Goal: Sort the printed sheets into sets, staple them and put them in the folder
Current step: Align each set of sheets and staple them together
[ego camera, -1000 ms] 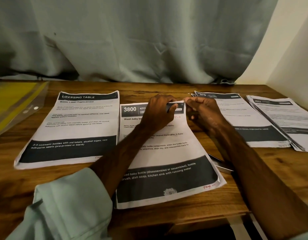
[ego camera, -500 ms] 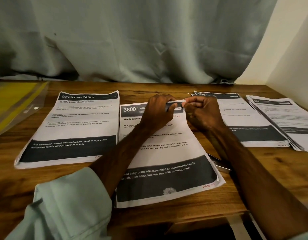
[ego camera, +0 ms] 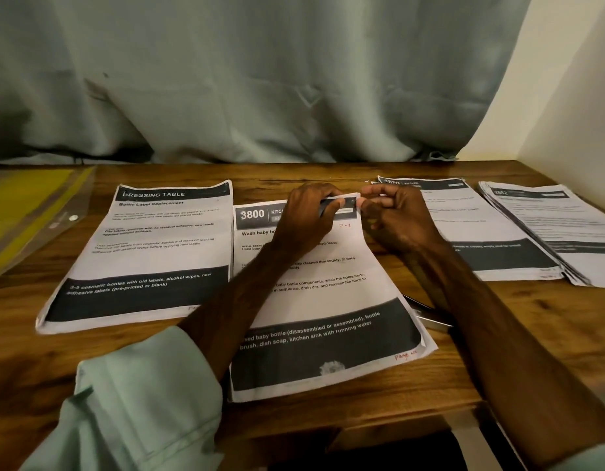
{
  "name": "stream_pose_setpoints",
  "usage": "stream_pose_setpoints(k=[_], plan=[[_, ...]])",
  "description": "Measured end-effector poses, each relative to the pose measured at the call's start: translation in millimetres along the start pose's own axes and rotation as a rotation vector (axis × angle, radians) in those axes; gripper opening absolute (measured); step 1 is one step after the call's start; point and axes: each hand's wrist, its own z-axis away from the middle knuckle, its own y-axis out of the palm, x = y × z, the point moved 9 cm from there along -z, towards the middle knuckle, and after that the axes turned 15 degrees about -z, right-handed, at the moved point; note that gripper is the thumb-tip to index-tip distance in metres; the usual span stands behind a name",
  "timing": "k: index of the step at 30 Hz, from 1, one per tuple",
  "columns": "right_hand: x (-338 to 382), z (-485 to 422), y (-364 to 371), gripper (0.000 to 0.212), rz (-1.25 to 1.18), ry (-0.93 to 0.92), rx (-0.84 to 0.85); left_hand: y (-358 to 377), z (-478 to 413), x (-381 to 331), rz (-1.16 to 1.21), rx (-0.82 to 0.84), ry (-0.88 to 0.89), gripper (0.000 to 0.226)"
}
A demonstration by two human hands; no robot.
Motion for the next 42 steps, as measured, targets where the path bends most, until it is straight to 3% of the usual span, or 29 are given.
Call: stream_pose_setpoints(k=[4, 13, 29, 32, 39, 42], plan=[[10.3, 7.1, -8.8, 0.03, 0.03, 0.03, 0.051, 4.0, 1.9, 5.0, 0.02, 0.036, -0.025, 0.029], [26.2, 75.8, -44.1, 0.019, 0.305, -0.001, 0.263, -3.9, 1.9, -1.7, 0.017, 0.017, 0.023, 0.028], [28.2, 144.3, -27.0, 0.054, 0.53, 0.079, 0.595, -7.3, 4.3, -10.2, 0.036, 0.007, 0.059, 0.029], [25.4, 140.0, -24.1, 0.061, 0.592, 0.052, 0.554, -4.3, 3.4, -5.4, 0.021, 0.022, 0.035, 0.033], [21.0, 129.0, -25.1, 0.033, 0.593, -0.019, 0.408, -6.6, 4.0, -9.1, 0.033, 0.011, 0.049, 0.031], [17.1, 119.0, -40.4, 0.04, 0.706, 0.021, 0.3, -8.5, 3.5, -7.3, 0.042, -0.01, 0.036, 0.03]])
